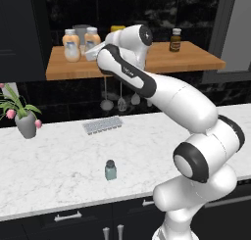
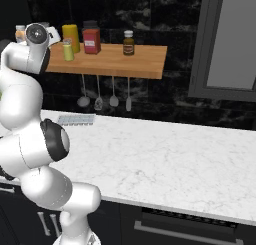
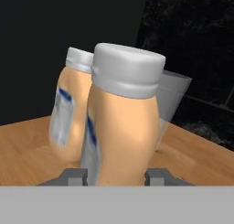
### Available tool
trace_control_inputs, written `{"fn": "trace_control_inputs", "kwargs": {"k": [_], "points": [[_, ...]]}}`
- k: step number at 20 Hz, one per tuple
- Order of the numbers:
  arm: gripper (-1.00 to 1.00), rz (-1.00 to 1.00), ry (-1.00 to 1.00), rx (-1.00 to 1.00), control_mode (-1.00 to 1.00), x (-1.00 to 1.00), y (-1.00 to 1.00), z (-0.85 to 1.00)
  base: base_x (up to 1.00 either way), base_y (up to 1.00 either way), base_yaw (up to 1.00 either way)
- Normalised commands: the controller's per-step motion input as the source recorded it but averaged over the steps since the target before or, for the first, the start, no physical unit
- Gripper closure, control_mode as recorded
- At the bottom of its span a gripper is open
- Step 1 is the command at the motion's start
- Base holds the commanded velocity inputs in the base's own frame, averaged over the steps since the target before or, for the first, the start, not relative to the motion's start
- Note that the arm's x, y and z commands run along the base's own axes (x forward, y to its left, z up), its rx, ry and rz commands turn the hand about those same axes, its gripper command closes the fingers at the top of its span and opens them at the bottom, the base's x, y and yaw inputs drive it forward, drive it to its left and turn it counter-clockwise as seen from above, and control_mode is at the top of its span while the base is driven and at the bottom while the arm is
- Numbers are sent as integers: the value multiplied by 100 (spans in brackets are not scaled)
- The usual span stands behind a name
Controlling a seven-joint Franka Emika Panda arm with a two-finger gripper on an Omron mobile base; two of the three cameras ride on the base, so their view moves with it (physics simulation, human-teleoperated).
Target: Put the shaker and condiment bottle from the counter next to their counterparts in the cabinet.
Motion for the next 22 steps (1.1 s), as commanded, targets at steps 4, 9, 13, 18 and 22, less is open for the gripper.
{"fn": "trace_control_inputs", "kwargs": {"k": [4, 9, 13, 18, 22], "points": [[100, -2, 0, 0, -100, 4, 0, 0, 0, 0, 0], [-100, -2, 0, 0, -100, 0, 0, 0, 0, 0, 0], [-100, -2, 0, 0, -100, 0, 0, 0, 0, 0, 0], [-100, -2, 0, 0, -100, 0, 0, 0, 0, 0, 0], [-100, -2, 0, 0, -100, 0, 0, 0, 0, 0, 0]]}}
